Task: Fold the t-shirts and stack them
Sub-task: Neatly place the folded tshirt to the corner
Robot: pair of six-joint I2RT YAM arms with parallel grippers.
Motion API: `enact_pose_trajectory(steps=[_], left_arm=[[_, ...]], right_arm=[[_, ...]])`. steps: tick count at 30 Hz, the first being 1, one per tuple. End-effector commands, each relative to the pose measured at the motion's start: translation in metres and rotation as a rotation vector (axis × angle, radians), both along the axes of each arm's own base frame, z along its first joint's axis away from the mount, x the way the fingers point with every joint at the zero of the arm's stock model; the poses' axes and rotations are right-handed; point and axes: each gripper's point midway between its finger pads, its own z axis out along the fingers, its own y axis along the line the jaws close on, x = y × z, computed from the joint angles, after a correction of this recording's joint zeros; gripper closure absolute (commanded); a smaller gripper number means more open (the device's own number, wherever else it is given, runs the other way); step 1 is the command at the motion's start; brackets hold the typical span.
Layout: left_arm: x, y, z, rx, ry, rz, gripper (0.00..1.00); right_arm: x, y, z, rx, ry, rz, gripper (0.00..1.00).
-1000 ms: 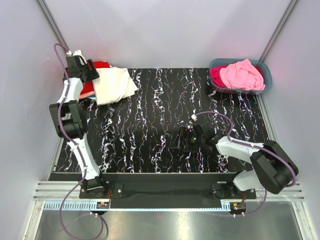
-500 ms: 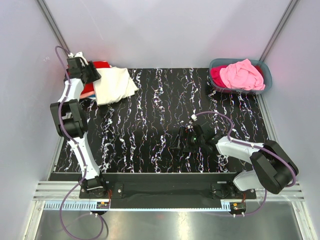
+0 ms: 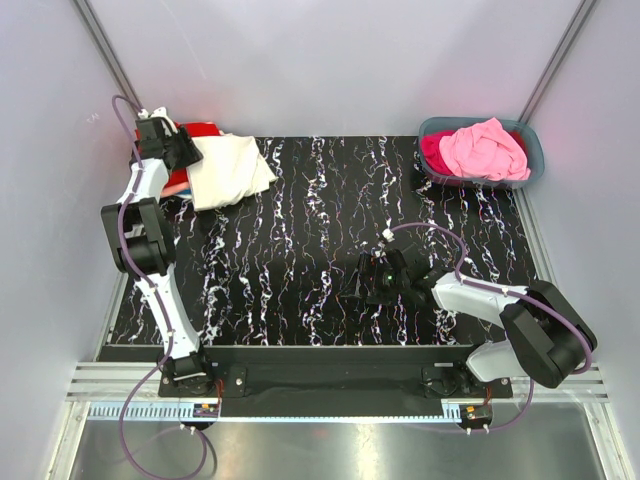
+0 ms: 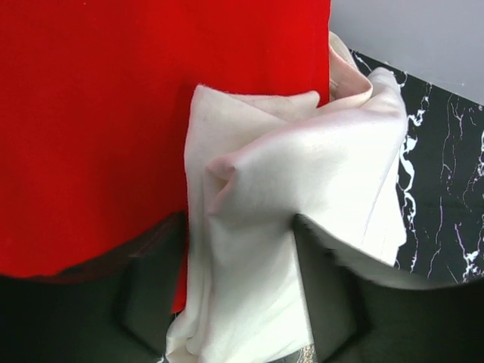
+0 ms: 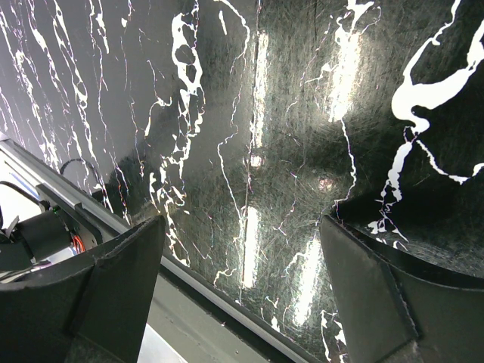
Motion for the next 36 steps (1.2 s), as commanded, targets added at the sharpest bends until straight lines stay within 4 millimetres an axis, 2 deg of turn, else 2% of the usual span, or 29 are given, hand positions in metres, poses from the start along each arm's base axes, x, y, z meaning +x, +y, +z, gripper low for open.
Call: enact_pose_trajectory(steps=[1,3,4,8,9,10,12,15,18,21,22,25,26,29,36], left_arm=[[0.007,0.001,0.017,0.008,-0.071,-0.012,0.46],[0.006,-0.001,0.013,-0.001,-0.068,-0.022,0.53],[0.007,-0.004,0.013,-0.002,-0.067,-0.028,0.60],[0.006,-0.010,0.018,0.024,-0.072,-0.041,0.74],[0.007,-0.011,0.023,0.036,-0.081,-0.045,0.78],[0.008,-0.017,0.029,0.048,-0.084,-0.048,0.90],[0.009,-0.023,0.040,0.077,-0.096,-0.059,1.00],[0.008,-0.026,0.064,0.102,-0.128,-0.053,1.00],[0.003,-0.024,0.098,0.120,-0.175,-0.038,1.00],[-0.004,-0.020,0.114,0.137,-0.189,-0.019,1.00],[-0.008,-0.019,0.127,0.140,-0.216,-0.011,1.00],[-0.013,-0.018,0.142,0.138,-0.233,0.001,1.00],[-0.012,-0.019,0.155,0.138,-0.256,0.002,1.00],[-0.012,-0.019,0.164,0.132,-0.250,0.003,1.00],[-0.013,-0.016,0.212,0.142,-0.311,0.032,1.00]], right_arm=[[0.010,0.008,0.012,0.012,-0.050,0.010,0.10],[0.010,0.008,0.012,0.010,-0.049,0.008,0.10],[0.010,0.008,0.011,0.010,-0.048,0.009,0.10],[0.010,0.008,0.012,0.010,-0.049,0.009,0.10],[0.010,0.008,0.012,0.010,-0.049,0.008,0.10],[0.010,0.008,0.011,0.009,-0.049,0.010,0.10],[0.010,0.008,0.012,0.010,-0.049,0.009,0.10],[0.009,0.008,0.012,0.010,-0.049,0.011,0.10],[0.010,0.009,0.012,0.011,-0.051,0.011,0.10],[0.010,0.009,0.012,0.011,-0.049,0.012,0.11],[0.010,0.009,0.012,0.011,-0.049,0.012,0.11],[0.010,0.008,0.012,0.011,-0.049,0.010,0.11],[0.009,0.008,0.012,0.012,-0.050,0.012,0.11],[0.010,0.008,0.012,0.012,-0.053,0.012,0.11],[0.009,0.007,0.012,0.012,-0.052,0.010,0.11]])
